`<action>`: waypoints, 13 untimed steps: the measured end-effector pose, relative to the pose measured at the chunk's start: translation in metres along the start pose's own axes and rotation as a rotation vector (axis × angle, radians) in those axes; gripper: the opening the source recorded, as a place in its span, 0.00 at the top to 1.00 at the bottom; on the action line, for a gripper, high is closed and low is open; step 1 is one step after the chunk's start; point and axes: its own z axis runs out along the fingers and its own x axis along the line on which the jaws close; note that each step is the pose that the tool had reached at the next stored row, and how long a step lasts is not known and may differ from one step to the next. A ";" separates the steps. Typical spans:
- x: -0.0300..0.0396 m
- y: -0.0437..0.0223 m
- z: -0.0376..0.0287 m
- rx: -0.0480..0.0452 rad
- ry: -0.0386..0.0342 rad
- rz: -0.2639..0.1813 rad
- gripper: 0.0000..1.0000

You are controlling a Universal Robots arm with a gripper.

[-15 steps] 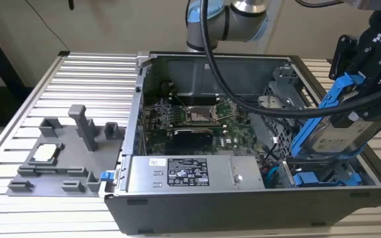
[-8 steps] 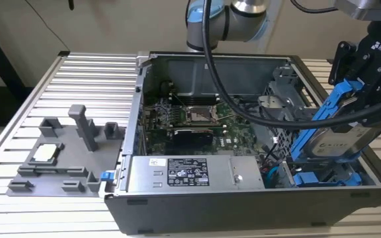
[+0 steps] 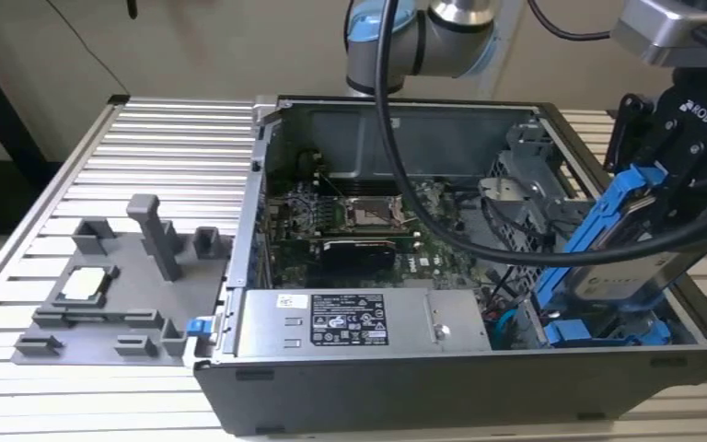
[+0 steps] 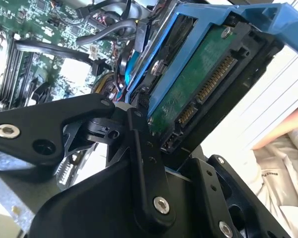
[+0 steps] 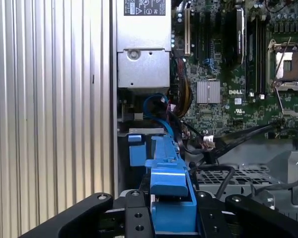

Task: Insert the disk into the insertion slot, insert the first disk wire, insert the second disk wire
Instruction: 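Insert the disk into the insertion slot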

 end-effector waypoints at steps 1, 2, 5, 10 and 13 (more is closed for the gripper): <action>0.0000 0.0000 0.0008 0.0000 0.0001 0.000 0.67; 0.0002 -0.0001 0.0018 0.0000 -0.0001 0.000 0.67; 0.0011 -0.0005 0.0046 0.0000 -0.0001 0.000 0.67; 0.0021 -0.0013 0.0094 0.0000 0.0000 0.000 0.67; 0.0024 -0.0015 0.0134 0.0000 -0.0001 0.000 0.67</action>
